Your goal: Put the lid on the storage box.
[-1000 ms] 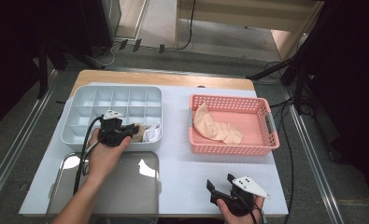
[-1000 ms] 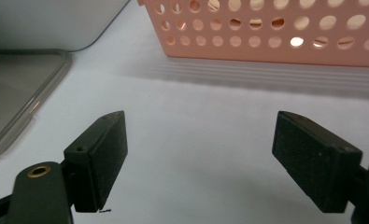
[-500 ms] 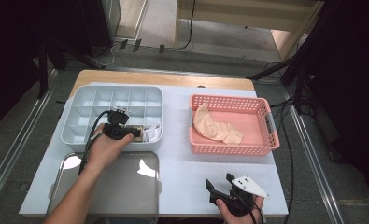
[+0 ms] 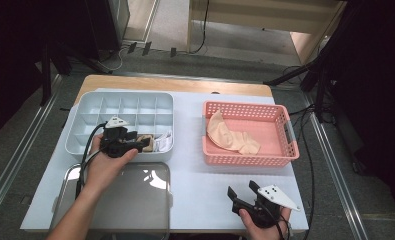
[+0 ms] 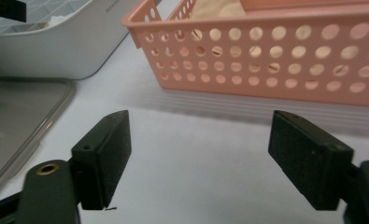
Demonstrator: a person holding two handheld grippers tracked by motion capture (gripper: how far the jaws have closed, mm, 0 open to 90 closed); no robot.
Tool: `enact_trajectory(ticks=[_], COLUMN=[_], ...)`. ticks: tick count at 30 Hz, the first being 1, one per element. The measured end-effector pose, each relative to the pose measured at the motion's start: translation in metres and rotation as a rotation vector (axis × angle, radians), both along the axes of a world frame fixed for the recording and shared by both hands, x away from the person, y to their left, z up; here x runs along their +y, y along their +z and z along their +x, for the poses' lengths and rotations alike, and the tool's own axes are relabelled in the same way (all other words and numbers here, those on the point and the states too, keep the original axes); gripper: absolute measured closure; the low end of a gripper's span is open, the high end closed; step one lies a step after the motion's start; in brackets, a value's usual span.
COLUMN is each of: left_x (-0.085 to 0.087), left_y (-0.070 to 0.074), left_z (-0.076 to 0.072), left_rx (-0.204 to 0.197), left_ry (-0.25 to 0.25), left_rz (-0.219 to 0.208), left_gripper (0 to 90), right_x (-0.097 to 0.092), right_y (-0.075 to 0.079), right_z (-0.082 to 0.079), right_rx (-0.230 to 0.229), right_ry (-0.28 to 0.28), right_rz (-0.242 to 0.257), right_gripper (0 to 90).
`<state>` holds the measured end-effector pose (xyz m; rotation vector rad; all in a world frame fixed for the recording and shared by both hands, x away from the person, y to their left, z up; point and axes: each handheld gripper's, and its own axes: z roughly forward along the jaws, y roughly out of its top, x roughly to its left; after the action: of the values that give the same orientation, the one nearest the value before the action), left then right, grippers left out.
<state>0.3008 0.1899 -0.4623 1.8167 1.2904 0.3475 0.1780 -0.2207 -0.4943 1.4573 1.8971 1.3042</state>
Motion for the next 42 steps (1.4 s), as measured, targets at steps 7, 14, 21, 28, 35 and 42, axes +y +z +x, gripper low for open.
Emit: enact_trajectory(ticks=[7, 14, 21, 28, 35, 42], left_x=[0.012, 0.022, 0.032, 0.038, 0.042, 0.04], left_y=[0.0, -0.003, -0.019, -0.034, -0.049, -0.051], left_z=[-0.035, -0.068, -0.089, -0.103, -0.109, -0.112], left_rx=[-0.109, -0.192, -0.208, -0.214, -0.209, -0.234], left_ry=[0.027, 0.01, 0.026, 0.032, 0.078, 0.079], left_rz=[-0.122, -0.153, -0.166, -0.132, -0.104, -0.077], left_gripper=[10.8, 0.0, 0.0, 0.0, 0.0, 0.0], right_x=[-0.001, -0.002, -0.001, 0.003, 0.013, 0.025], right_y=[0.014, 0.026, 0.036, 0.046, 0.048, 0.052], right_z=[0.007, 0.017, 0.029, 0.042, 0.063, 0.094], right_rx=[-0.024, -0.035, -0.047, -0.042, -0.018, 0.001], right_ry=[0.012, 0.012, 0.006, 0.007, 0.02, 0.019], right_rz=[-0.008, -0.008, -0.006, -0.027, -0.039, -0.048], right_gripper=[23.7, 22.7, 22.2, 22.1, 22.2, 22.2])
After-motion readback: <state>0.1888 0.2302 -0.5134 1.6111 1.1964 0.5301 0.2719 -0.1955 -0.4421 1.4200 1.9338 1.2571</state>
